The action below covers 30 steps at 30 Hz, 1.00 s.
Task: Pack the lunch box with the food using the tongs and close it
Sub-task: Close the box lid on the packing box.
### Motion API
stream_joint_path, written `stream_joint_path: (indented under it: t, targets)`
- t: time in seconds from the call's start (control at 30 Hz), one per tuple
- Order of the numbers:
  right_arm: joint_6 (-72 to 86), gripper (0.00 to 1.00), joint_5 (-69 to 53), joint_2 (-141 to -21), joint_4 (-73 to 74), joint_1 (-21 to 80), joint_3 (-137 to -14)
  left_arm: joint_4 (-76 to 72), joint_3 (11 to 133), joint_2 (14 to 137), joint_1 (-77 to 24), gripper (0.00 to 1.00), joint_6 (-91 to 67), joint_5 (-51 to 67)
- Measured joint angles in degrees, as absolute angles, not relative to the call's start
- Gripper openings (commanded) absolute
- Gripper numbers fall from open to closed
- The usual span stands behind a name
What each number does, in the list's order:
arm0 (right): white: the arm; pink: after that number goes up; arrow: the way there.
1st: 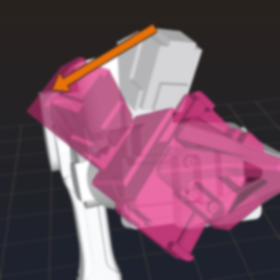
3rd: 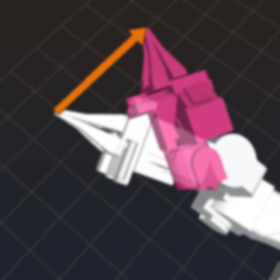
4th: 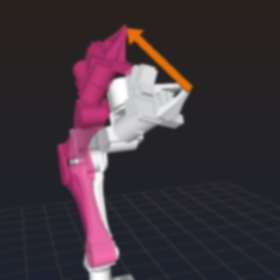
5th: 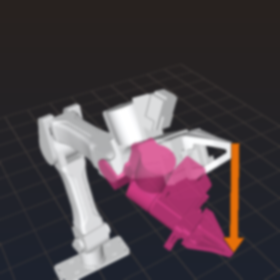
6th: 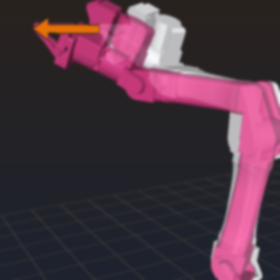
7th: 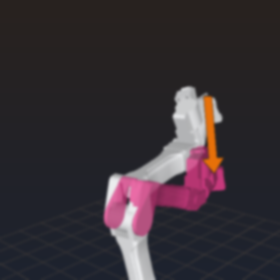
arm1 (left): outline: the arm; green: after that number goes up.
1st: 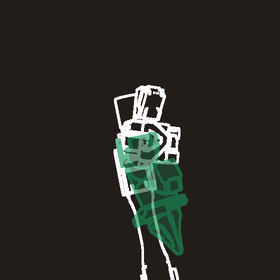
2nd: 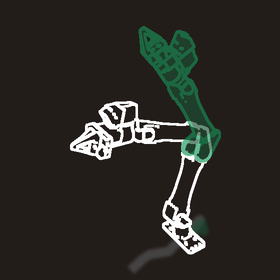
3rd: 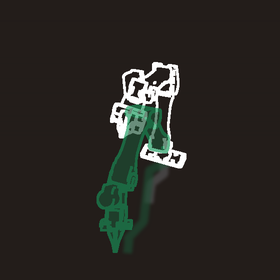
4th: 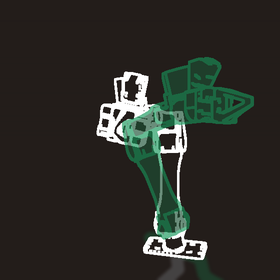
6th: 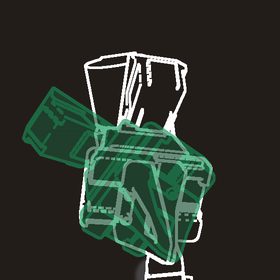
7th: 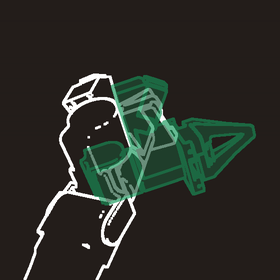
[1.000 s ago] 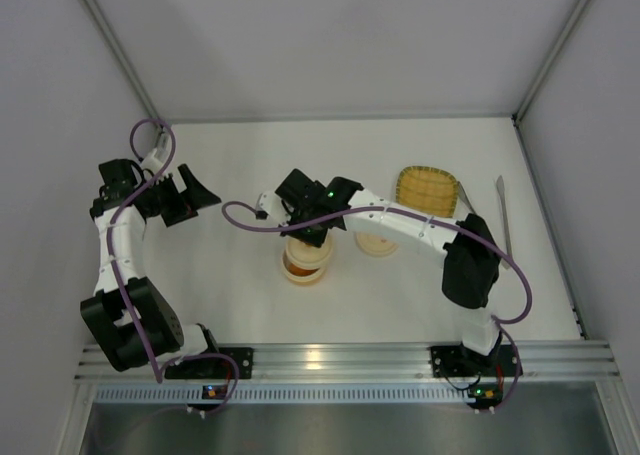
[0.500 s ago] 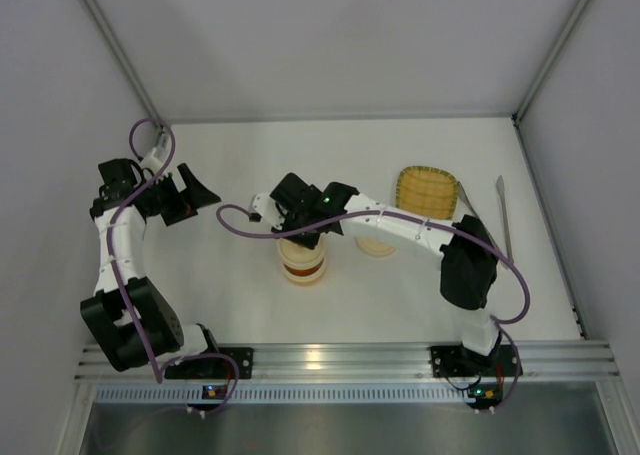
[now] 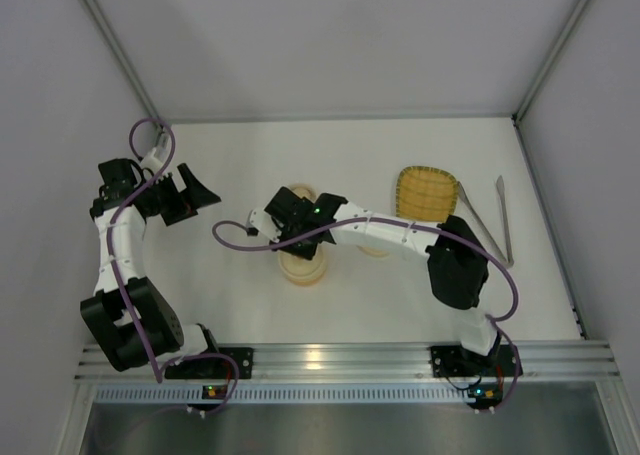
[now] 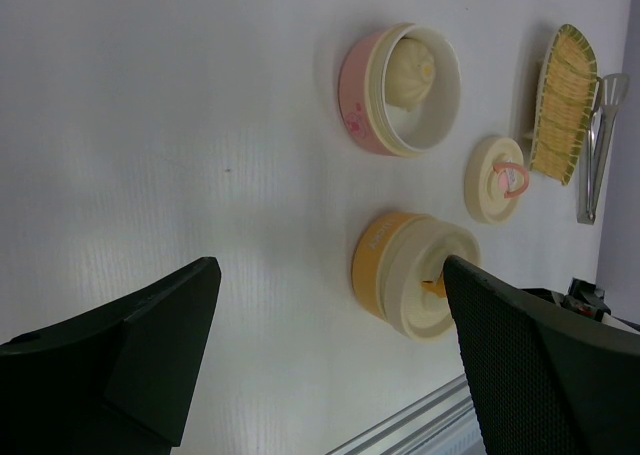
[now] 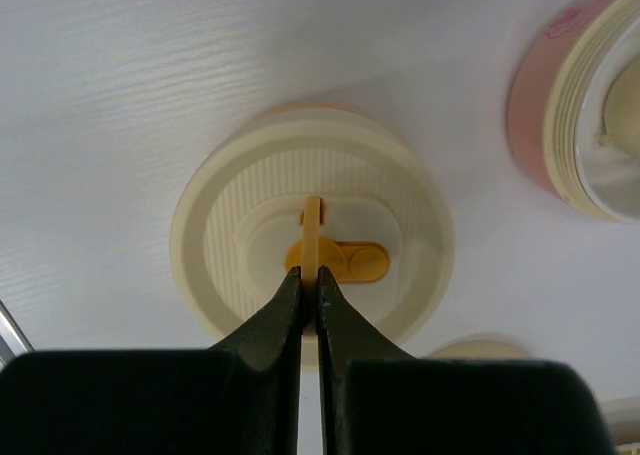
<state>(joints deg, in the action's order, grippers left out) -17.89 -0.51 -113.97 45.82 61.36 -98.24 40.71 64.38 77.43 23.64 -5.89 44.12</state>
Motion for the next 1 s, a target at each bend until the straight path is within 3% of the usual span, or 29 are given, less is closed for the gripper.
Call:
stream_joint_path:
  t: [0.8,1.0]
  targets:
    - [-18.0,0.0,-0.1,-114.9,45.4,61.6,-97.9,40.7,64.4,77.4,23.6,0.98,-5.8,44.1]
    - [-18.3,0.2,-0.9,-114.9,44.4,61.6,-96.7,40.7,64.4,77.4,23.6,0.98,-5.7,43.9]
